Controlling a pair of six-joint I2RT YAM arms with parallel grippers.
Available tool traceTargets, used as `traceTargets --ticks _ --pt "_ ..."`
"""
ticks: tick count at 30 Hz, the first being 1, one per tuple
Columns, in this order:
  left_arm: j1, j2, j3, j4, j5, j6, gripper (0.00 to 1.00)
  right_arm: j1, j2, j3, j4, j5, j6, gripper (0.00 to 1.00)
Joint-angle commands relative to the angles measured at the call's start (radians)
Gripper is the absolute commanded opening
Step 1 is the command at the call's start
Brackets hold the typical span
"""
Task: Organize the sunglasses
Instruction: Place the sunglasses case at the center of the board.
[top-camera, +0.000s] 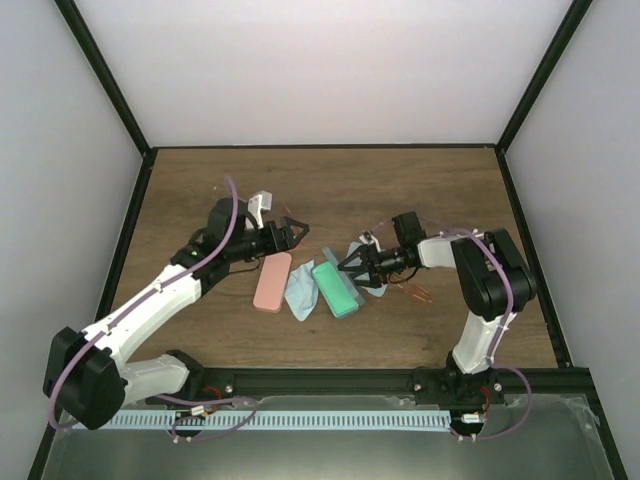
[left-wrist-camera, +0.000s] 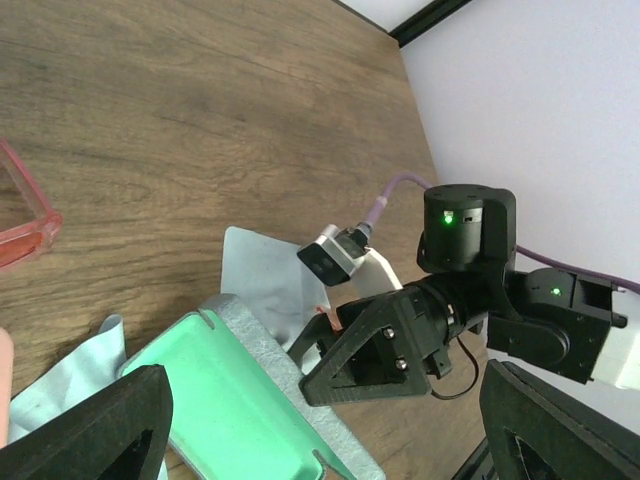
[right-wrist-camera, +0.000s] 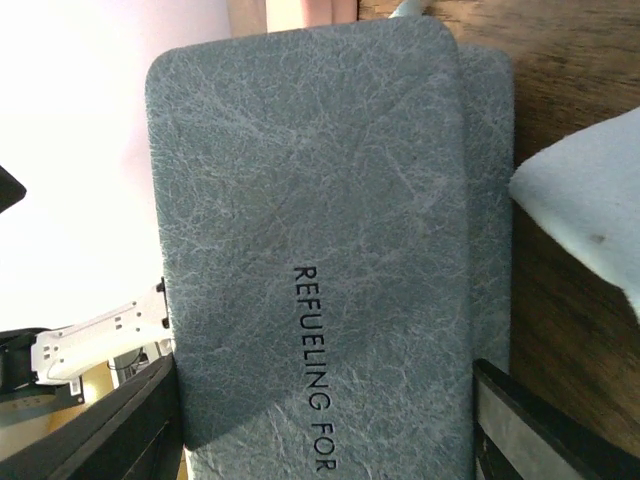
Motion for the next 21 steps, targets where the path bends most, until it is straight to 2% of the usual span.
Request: traceTargets --ticks 1,4,6,12,21 --pt "0.006 -0.014 -0.029 0.027 0.000 -0.013 0.86 0.004 0.026 0.012 -0.079 0.006 -0.079 0.41" --pt "0.006 -0.017 -0.039 0.026 0.003 -0.015 0.86 0.005 0.011 0.041 -0.144 0.070 -0.109 0.62" --pt "0.006 -0.017 -0.044 0.025 0.004 -0.015 0.86 0.005 -0.018 0.067 -0.200 0.127 -0.126 0.73" --pt "0.006 0.001 -0.047 0.035 0.018 -0.013 0.86 0.035 -0.117 0.169 -0.380 0.369 -0.189 0.89" --pt "0.007 0.021 -0.052 0.045 0.022 -0.007 0.86 0.141 -0.142 0.222 -0.439 0.584 -0.207 0.92"
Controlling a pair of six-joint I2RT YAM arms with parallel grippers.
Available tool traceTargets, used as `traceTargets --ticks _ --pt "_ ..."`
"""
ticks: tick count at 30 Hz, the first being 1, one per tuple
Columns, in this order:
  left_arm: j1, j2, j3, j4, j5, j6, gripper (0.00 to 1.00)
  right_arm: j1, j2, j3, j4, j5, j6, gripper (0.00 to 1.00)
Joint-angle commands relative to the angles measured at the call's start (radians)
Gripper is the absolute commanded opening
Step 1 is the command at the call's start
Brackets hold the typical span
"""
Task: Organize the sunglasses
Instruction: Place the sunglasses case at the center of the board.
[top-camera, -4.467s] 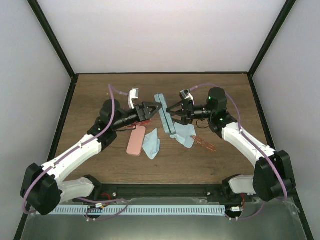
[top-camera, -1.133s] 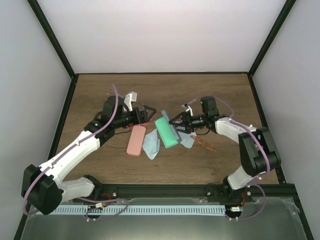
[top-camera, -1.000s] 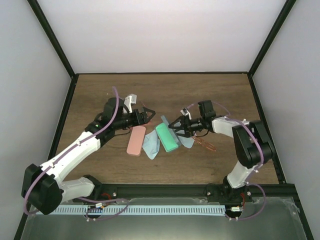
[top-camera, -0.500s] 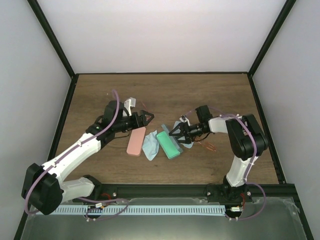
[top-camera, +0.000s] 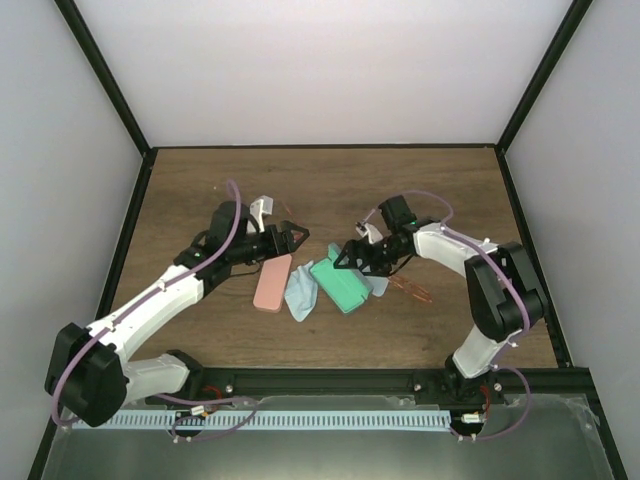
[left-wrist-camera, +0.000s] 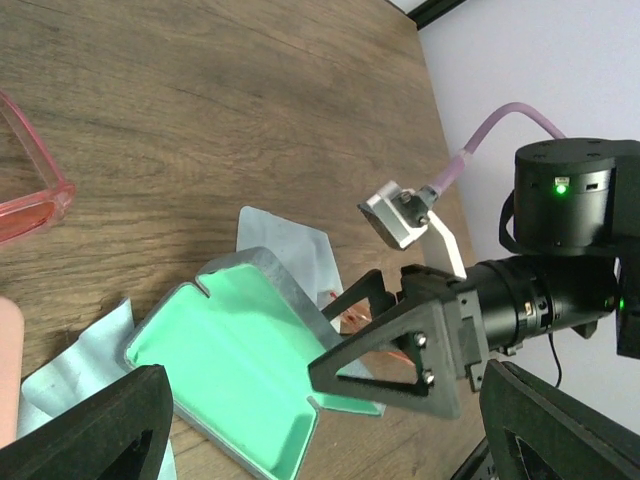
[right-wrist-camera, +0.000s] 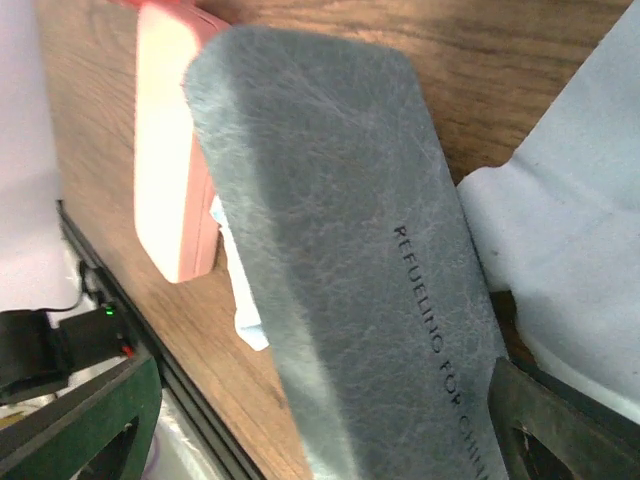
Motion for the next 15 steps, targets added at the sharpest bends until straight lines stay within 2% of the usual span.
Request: traceTargets --ticks 1,5,10,13,15 --pt "0.005 0.007 -0.017 0.028 0.012 0.008 0.86 0.081 -0.001 0.070 -0.099 0.178 -0.041 0.92" --pt "0.005 0.010 -0.026 0.029 0.013 0.010 0.86 0.146 0.045 0.124 -0.153 0.351 -0.046 0.83" --pt "0.006 0.010 -0.029 0.019 0.009 0.017 0.86 0.167 0.054 0.180 -0.196 0.542 -0.006 0.50" --pt "0.011 0.008 -0.037 0.016 0.008 0.021 0.86 0.168 0.053 0.236 -0.219 0.609 -0.006 0.40" --pt "0.015 0.008 -0.042 0.019 0.009 0.020 0.86 0.167 0.064 0.281 -0.233 0.633 -0.021 0.37"
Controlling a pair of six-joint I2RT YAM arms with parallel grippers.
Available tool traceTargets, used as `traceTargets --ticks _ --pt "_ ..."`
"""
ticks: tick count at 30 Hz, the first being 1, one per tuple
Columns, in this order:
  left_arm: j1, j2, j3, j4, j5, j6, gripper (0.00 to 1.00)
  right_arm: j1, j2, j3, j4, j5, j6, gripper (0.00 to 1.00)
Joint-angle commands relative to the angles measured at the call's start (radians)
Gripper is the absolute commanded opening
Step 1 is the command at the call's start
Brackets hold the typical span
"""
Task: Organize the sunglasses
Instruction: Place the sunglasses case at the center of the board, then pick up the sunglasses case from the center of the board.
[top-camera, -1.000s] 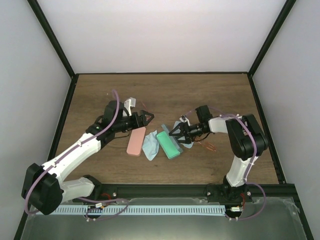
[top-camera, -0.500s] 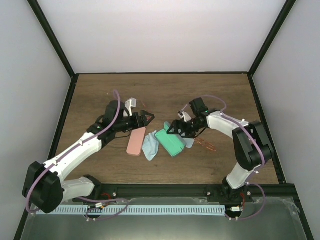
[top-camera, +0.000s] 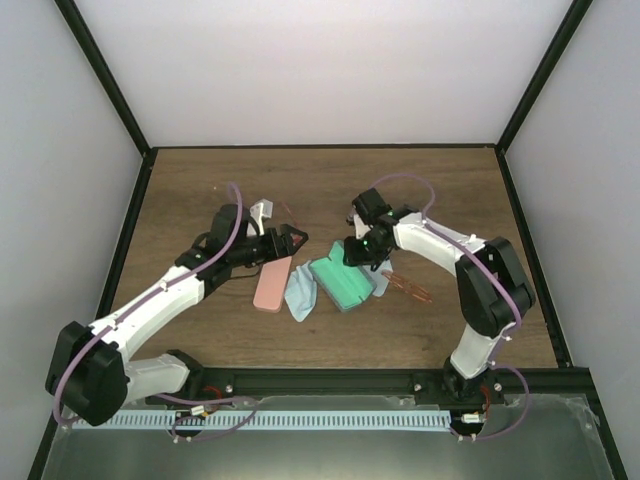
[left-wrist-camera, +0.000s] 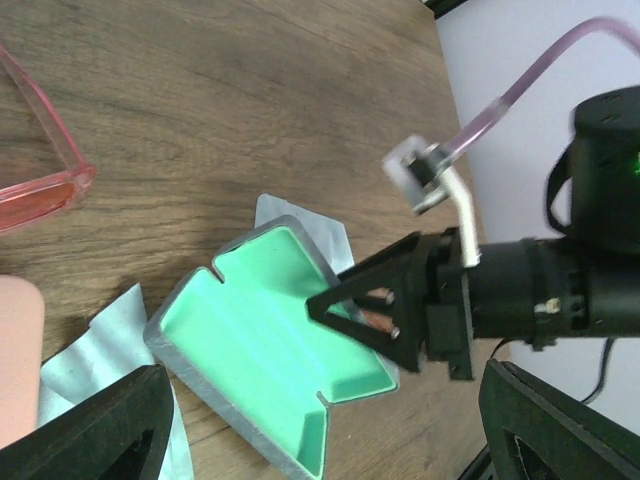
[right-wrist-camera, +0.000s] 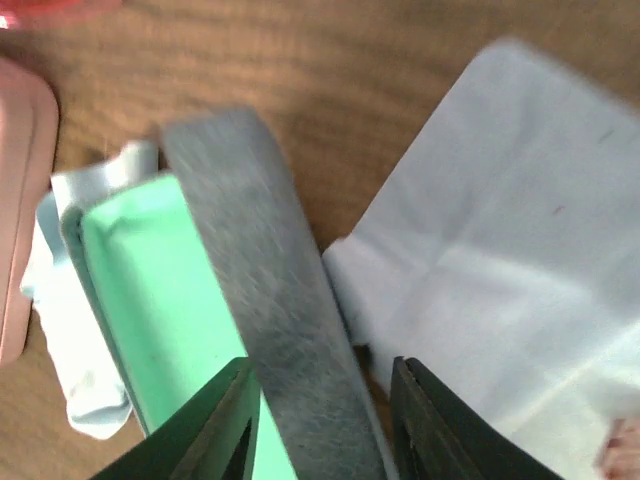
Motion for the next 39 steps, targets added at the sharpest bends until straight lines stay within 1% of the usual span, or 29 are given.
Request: traceTargets --ticks 1,6,10,11,13,14,16,18,20,23,25,27,32,33,36,37,39 --pt "0.015 0.003 -0.021 0.017 0.009 0.018 0.86 0.002 0.017 0.136 -0.051 0.145 -0.015 0.36" --pt "0.028 0.011 -0.022 0.014 0.014 0.026 0.86 0.001 0.067 0.280 -0.086 0.175 -0.037 0.35" --pt "0.042 0.020 -0.019 0.013 0.026 0.028 0.86 0.001 0.135 0.359 -0.113 0.160 -0.053 0.34" --pt "0.046 0.024 -0.015 0.011 0.029 0.030 0.86 0.002 0.137 0.359 -0.112 0.165 -0.049 0.38" --pt "0.050 0.025 -0.008 0.004 0.027 0.036 0.86 -0.004 0.110 0.337 -0.086 0.156 -0.042 0.55" --pt "0.050 0.026 -0.003 0.002 0.025 0.040 0.86 -0.011 0.093 0.322 -0.078 0.140 -0.035 0.58" --pt "0.051 0.038 0.008 0.003 0.015 0.044 0.84 -0.028 0.055 0.284 -0.066 0.117 -0.014 0.59" --pt "0.051 0.072 0.037 0.009 0.019 0.065 0.79 -0.046 0.004 0.235 -0.055 0.099 0.001 0.59" --pt "0.051 0.130 0.084 -0.004 0.024 0.090 0.76 -0.050 -0.045 0.182 -0.033 0.084 -0.017 0.60" --pt "0.051 0.163 0.123 0.017 0.035 0.083 0.75 -0.049 -0.056 0.118 -0.030 0.037 -0.053 0.67" --pt "0.052 0.173 0.135 0.021 0.038 0.082 0.75 -0.047 -0.039 0.086 -0.039 0.013 -0.062 0.68" --pt "0.051 0.176 0.137 0.017 0.039 0.084 0.75 -0.047 -0.050 0.036 -0.002 -0.020 -0.062 0.68" --pt "0.051 0.157 0.101 0.021 0.032 0.073 0.75 -0.047 -0.026 0.000 0.013 -0.047 -0.067 0.66" --pt "0.051 0.149 0.092 0.022 0.029 0.071 0.75 -0.047 -0.014 -0.001 0.009 -0.044 -0.069 0.64" --pt "0.051 0.133 0.078 0.019 0.023 0.063 0.75 -0.047 -0.009 0.001 0.014 -0.040 -0.072 0.48" --pt "0.051 0.127 0.075 0.015 0.019 0.063 0.75 -0.047 -0.010 0.008 0.012 -0.035 -0.073 0.44" --pt "0.051 0.118 0.069 0.009 0.012 0.064 0.75 -0.048 0.003 0.023 0.009 -0.024 -0.082 0.43"
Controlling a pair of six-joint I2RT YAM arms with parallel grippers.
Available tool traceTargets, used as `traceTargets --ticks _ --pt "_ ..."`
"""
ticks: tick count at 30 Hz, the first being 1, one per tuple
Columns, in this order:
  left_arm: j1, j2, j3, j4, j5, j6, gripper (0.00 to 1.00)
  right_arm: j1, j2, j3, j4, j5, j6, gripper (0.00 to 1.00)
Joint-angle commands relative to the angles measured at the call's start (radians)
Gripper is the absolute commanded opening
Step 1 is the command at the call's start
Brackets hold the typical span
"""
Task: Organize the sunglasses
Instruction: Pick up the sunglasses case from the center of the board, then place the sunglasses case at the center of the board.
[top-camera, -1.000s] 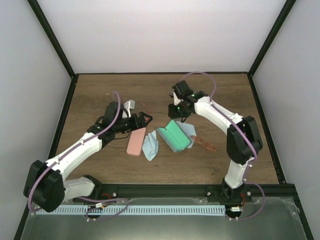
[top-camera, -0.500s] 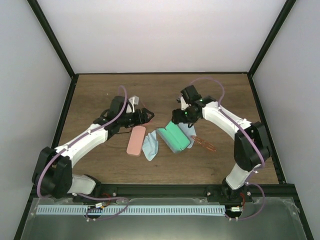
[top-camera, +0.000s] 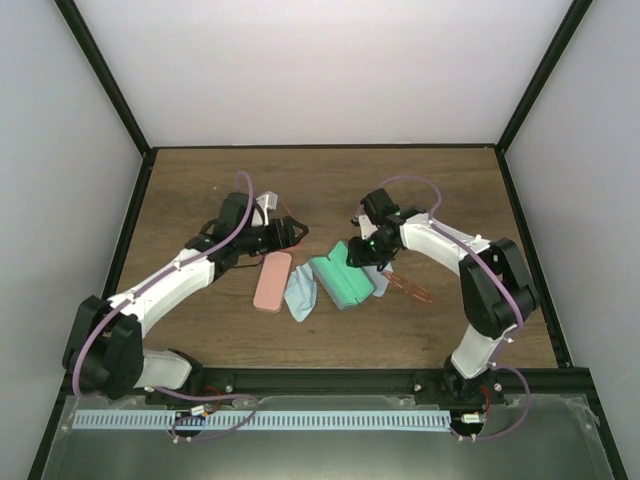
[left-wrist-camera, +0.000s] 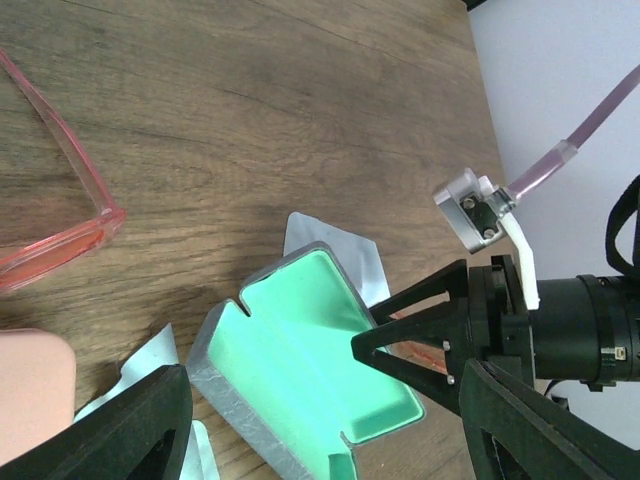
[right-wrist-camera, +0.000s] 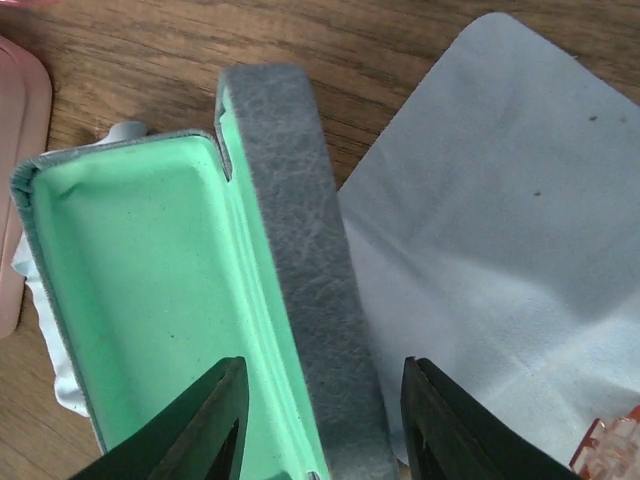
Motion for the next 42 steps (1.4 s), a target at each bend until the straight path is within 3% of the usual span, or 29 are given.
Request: traceTargets --ticks 1,4,7,10,19,28,34,36,40,42 --pt "0.004 -0.037 -0.021 0.009 -0.015 -0.002 0.75 0.004 0.032 0.037 0.005 0.009 -0.023 0.42" --pt "0.003 -0.043 -0.028 0.006 -0.017 -0.005 0.75 0.004 0.064 0.043 -0.006 0.035 -0.037 0.38" --pt "0.003 -0.048 -0.030 0.002 -0.018 -0.005 0.75 0.004 0.072 0.036 -0.006 0.041 -0.041 0.18" --pt "0.004 -0.047 -0.026 -0.004 -0.021 -0.001 0.75 0.004 0.053 0.056 -0.015 0.055 -0.035 0.13" --pt "0.004 -0.039 -0.015 -0.009 -0.021 0.003 0.75 0.001 0.084 0.344 -0.110 0.076 -0.033 0.12" --pt "0.003 -0.064 -0.021 -0.051 -0.030 0.028 0.75 -0.018 0.329 0.523 -0.100 0.179 -0.042 0.14" --pt "0.003 -0.078 0.003 -0.111 -0.038 0.071 0.75 -0.037 0.472 0.672 -0.111 0.142 -0.042 0.15" --pt "0.003 -0.087 0.009 -0.124 -0.040 0.082 0.75 -0.037 0.496 0.719 -0.124 0.140 -0.041 0.20" --pt "0.003 -0.088 0.016 -0.134 -0.028 0.093 0.76 -0.038 0.474 0.741 -0.133 0.157 -0.037 0.57" --pt "0.002 -0.081 0.019 -0.125 -0.017 0.094 0.76 -0.039 0.425 0.704 -0.133 0.180 -0.029 0.58"
